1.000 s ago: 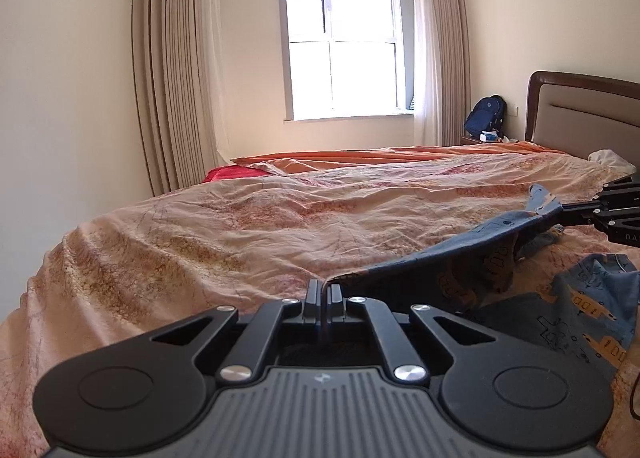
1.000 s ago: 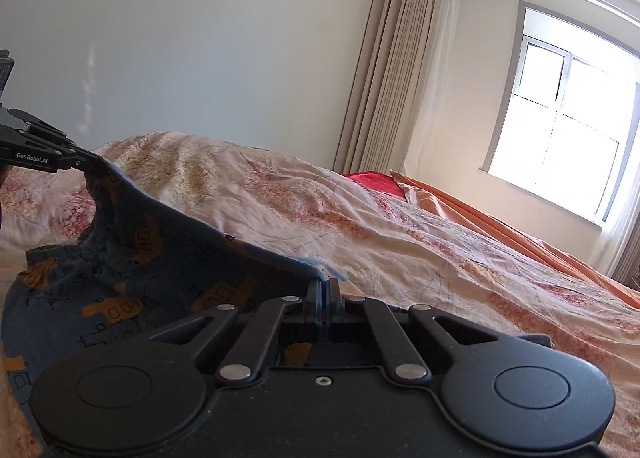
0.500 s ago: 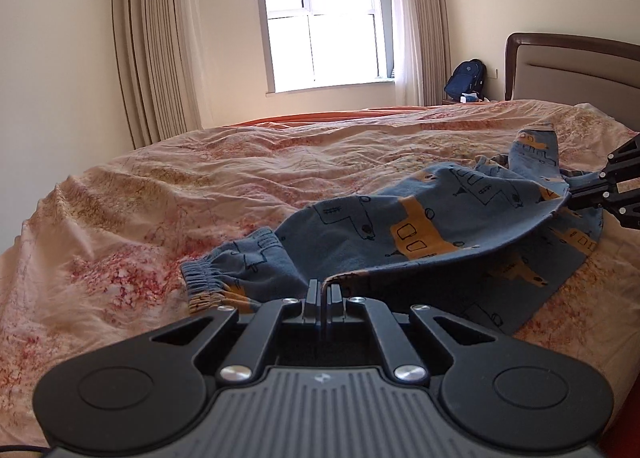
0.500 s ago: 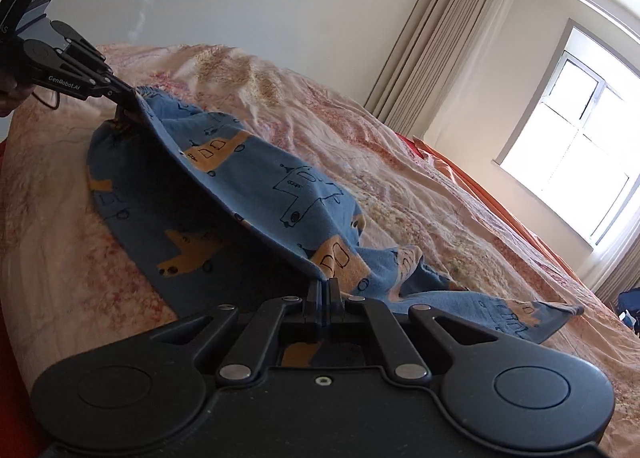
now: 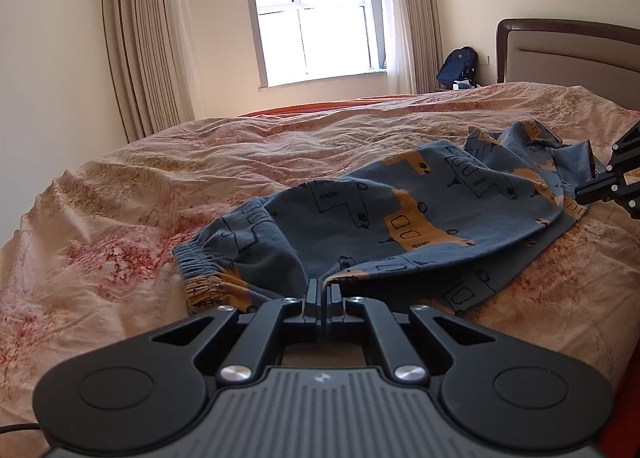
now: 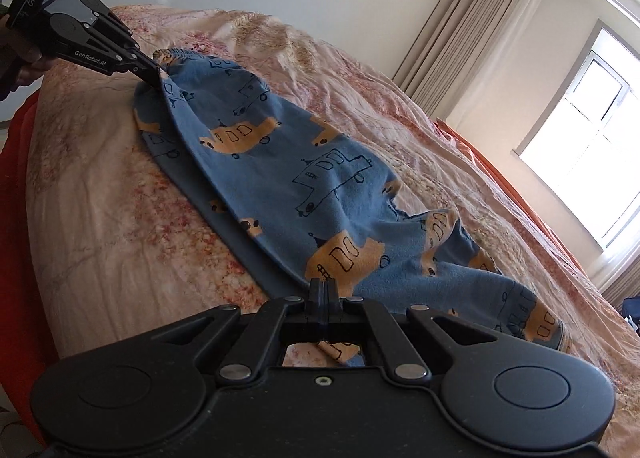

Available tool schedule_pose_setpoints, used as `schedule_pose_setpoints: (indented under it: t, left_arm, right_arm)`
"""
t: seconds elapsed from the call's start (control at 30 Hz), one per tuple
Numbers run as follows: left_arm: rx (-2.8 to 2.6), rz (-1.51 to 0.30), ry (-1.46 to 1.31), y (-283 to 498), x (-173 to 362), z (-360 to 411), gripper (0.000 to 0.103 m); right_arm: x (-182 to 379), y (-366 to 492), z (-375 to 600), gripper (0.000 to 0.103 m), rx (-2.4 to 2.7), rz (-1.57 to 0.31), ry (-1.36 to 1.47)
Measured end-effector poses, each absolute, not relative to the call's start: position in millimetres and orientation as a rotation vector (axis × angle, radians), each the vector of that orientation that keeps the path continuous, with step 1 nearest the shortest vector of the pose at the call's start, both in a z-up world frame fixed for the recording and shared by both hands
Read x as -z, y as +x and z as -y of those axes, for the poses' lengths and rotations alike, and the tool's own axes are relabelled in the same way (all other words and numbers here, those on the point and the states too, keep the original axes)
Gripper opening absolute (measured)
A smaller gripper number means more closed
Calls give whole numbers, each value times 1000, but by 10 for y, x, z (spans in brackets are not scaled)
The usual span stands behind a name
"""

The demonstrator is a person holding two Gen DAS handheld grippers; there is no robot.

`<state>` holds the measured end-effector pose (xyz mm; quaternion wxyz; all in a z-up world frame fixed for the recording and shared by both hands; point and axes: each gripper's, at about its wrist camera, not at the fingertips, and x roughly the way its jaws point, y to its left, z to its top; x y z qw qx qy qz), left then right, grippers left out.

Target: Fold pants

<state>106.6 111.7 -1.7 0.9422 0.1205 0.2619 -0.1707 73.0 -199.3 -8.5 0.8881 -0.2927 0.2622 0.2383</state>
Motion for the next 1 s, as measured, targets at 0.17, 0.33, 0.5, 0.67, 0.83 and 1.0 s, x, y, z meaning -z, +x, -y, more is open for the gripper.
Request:
schedule_pose_setpoints:
  t: [0.17,0.33,0.5,0.67,0.83,1.0]
  left_arm:
    - [339,-538,240,1047,22,-1114,1]
    - [331,-549,240,1059,44,-1107,1]
    - [327,-550,239,1064,41,-1106,1]
    - [326,-548,240,1051,24,-1117,1]
    - [328,-561,228,1028,39,-1150,1]
    - [313,-588,207,1051,129,-1131,1]
  right_arm:
    - [128,743,2028,1,-492,-559,-614]
    - [241,764,1982,21,-466,-547,-691]
    - [357,834,1870,21,-456,-515,-802]
    - [335,870,1857,0,-496,-537,-784]
    - [211,724,1900,0,-523,-543,-799]
    - [284,758,1905,0,-525,-566,-789]
